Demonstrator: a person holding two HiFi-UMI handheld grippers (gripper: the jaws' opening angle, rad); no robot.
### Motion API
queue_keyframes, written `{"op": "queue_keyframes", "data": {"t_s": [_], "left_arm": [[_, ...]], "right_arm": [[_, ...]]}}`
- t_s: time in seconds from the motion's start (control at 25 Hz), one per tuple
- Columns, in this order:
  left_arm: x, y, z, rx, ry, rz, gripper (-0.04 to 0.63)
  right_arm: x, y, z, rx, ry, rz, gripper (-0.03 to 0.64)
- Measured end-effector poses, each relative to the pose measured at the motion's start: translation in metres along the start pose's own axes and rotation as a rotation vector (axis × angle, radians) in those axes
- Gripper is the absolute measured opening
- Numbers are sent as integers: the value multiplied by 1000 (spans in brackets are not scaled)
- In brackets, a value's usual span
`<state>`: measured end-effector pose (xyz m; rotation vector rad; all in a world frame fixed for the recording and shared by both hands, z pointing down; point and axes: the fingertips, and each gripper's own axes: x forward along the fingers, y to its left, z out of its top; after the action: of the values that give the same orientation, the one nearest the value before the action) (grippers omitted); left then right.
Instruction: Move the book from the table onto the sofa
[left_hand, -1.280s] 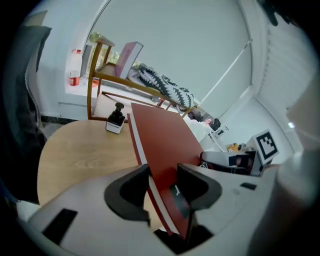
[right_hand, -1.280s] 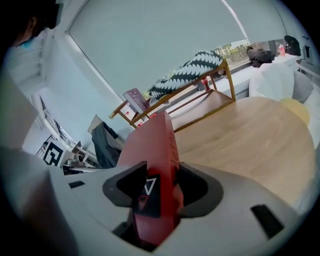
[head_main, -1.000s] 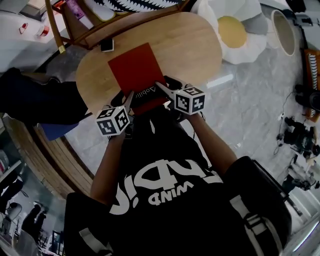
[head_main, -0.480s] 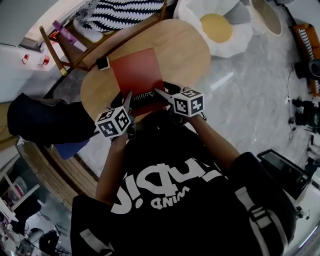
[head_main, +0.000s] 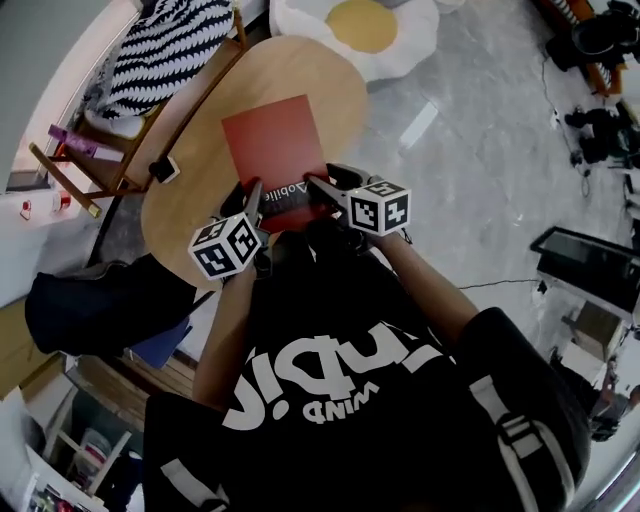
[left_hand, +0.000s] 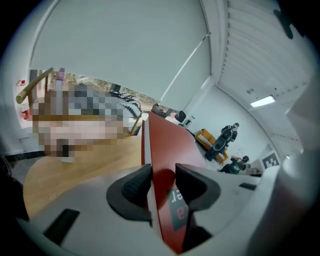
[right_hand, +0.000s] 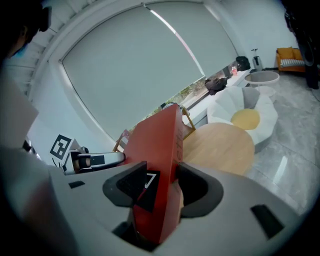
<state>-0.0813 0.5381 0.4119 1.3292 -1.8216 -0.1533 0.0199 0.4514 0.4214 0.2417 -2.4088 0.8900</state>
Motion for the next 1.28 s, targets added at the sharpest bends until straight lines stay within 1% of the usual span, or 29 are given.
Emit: {"op": "queue_keyframes", "data": {"t_s": [0.08, 0.36, 0.56, 0.64, 0.92, 1.04, 1.28], "left_arm": [[14, -18, -2, 33, 25, -44, 160], [58, -84, -10, 132, 111, -163, 161], [81, -144, -21, 190, 157, -235, 161], [86, -159, -24, 211, 167, -253, 161], [96, -183, -27, 247, 201, -280, 161], [101, -196, -28, 243, 210, -275, 161], [121, -222, -28, 231, 201, -274, 161]], "right_arm": [[-17, -15, 2, 29, -48, -49, 196], [-77, -64, 9, 105, -175, -178, 196], [-132, -96, 12, 171, -265, -258, 195], [-145, -104, 10, 193, -288, -273, 195], [-167, -118, 14, 237, -344, -295, 193], [-178, -127, 19, 238, -344, -288, 189], [-197, -152, 33, 220, -352, -276, 184]]}}
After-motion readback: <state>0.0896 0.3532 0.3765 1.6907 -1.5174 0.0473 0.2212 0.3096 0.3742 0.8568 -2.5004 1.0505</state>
